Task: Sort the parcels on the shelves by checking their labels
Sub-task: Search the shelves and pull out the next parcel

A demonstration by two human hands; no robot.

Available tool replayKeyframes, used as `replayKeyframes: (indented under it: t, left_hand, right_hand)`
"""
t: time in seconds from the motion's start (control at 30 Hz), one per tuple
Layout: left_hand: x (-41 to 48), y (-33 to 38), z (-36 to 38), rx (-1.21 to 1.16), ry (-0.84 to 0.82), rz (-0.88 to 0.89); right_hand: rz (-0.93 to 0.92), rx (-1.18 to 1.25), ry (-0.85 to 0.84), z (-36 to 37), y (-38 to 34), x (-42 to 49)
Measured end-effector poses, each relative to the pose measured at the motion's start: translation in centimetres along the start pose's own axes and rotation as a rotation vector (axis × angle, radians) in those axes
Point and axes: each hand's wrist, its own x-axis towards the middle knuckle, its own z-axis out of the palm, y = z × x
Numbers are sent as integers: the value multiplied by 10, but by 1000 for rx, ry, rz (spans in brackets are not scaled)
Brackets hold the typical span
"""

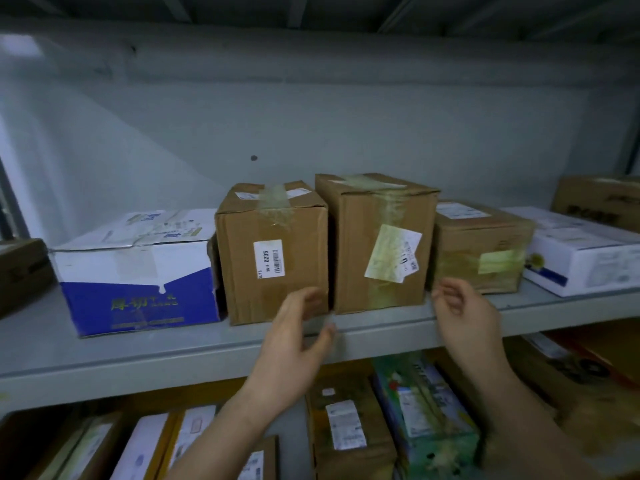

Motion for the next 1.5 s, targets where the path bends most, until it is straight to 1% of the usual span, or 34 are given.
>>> replayKeyframes:
  t: [0.07, 0.13, 0.27, 0.33, 0.5, 0.6, 0.67, 0.77, 0.8, 0.9, 0.97, 1.1, 1.2, 1.3, 1.33, 1.43, 1.5]
  left_hand:
    - [4, 14, 25, -15, -66, -87]
    - [10, 24, 45, -34, -74, -166]
    - [20, 47, 69, -101, 19, -324]
    - [20, 57, 75, -155, 76, -373]
    - [-18, 88, 81, -291, 206, -424]
    - [-44, 106, 74, -263, 291, -387]
    - [-43, 115, 65, -236, 314, -372]
    - [-23, 130, 57, -250, 344, -336]
    - [-16, 134, 56, -269, 339, -333]
    - [-2, 139, 57, -323, 266, -353]
    - [-3, 141, 58, -311, 241, -381]
    - [-25, 150, 53, -415, 281, -382]
    - [-54, 159, 47, -439, 279, -414]
    - [-93, 161, 63, -384, 226, -403]
    - [-106, 161, 75, -377, 210, -389]
    - [-142, 154, 115, -413, 262, -405]
    - [-163, 147, 132, -463, 278, -438]
  right_hand:
    - [41, 1, -132, -2, 0, 8]
    - [60, 21, -236, -1, -1, 15]
    - [45, 47, -411, -8, -11, 25]
    - [35, 90, -458, -15, -13, 23]
    - [21, 224, -477, -54, -3, -1]
    - [4, 272, -468, -80, 6, -12]
    - [-42, 321, -445, -90, 3, -8]
    - [-166, 365, -458, -93, -13, 9]
    - [-179, 388, -482, -91, -18, 15]
    - [-95, 486, -588, -83, -24, 24]
    - [-76, 535, -618, -86, -24, 18]
    - [-40, 703, -657, -113, -18, -5]
    - [-37, 762, -709, -142, -8, -31]
    - [19, 741, -732, -150, 9, -62]
    - [13, 705, -707, -149, 16, -74]
    - [8, 594, -586, -145, 41, -106]
    - [29, 593, -583, -145, 58, -125]
